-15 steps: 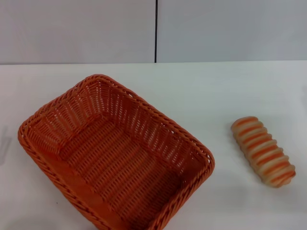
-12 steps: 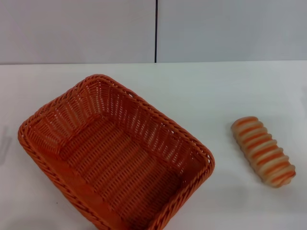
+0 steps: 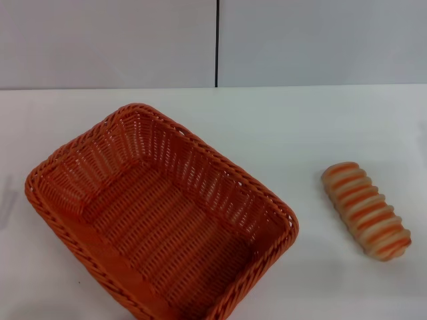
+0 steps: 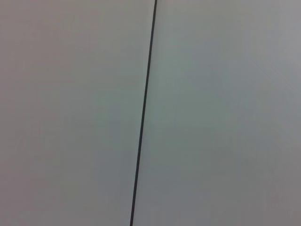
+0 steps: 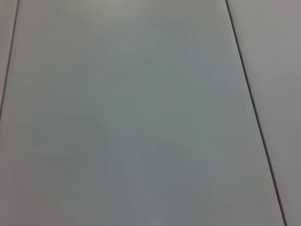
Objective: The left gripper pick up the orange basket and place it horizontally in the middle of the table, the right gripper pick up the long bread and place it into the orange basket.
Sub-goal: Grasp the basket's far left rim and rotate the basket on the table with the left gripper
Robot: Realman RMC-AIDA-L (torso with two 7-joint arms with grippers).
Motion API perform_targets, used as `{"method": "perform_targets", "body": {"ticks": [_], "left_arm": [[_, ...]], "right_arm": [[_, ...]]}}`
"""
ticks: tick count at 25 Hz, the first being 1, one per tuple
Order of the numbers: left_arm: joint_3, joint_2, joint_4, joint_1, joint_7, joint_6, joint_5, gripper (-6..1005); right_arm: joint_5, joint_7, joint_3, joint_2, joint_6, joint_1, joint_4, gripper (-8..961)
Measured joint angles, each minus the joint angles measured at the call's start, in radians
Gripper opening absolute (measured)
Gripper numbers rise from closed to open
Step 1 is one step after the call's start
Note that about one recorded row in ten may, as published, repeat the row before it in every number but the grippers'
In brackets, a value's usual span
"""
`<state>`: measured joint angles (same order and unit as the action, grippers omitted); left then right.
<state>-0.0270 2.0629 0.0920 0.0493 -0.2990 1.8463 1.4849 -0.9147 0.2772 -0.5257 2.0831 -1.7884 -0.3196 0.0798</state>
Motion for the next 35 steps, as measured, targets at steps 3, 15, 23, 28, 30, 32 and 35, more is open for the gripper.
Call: {"method": "perform_targets", "body": {"ticks": [3, 15, 23, 28, 30, 32, 35], "left_arm": [[0.004, -0.004, -0.065, 0.004, -0.089, 0.044, 0.003, 813], [0.116, -0.003, -0.640, 0.053, -0.794, 0.024, 0.014, 813], [0.319, -0.001, -1.171, 0.058, -1.259, 0.008, 0.090, 812], [0.401, 0.001, -1.471, 0.088, -1.503, -0.005, 0.206, 812], [0.443, 0.000, -1.579, 0.109, -1.587, -0.010, 0.266, 812], [0.495, 0.004, -1.683, 0.134, -1.655, -0.018, 0.328, 812], [0.606, 0.004, -1.806, 0.163, -1.754, -0.057, 0.441, 812]], "right_arm": [[0.000, 0.000, 0.000, 0.000, 0.001, -0.003, 0.000, 636], [0.000, 0.000, -0.003, -0.001, 0.001, -0.007, 0.000, 635], [-0.001, -0.004, -0.004, -0.003, 0.002, -0.005, -0.005, 635], [0.000, -0.005, 0.002, -0.003, 0.002, -0.001, -0.007, 635], [0.001, -0.006, 0.003, -0.003, 0.002, 0.000, -0.008, 635], [0.002, -0.006, 0.003, -0.003, 0.001, -0.001, -0.008, 635], [0.002, -0.006, 0.003, -0.004, 0.001, -0.004, -0.010, 635]]}}
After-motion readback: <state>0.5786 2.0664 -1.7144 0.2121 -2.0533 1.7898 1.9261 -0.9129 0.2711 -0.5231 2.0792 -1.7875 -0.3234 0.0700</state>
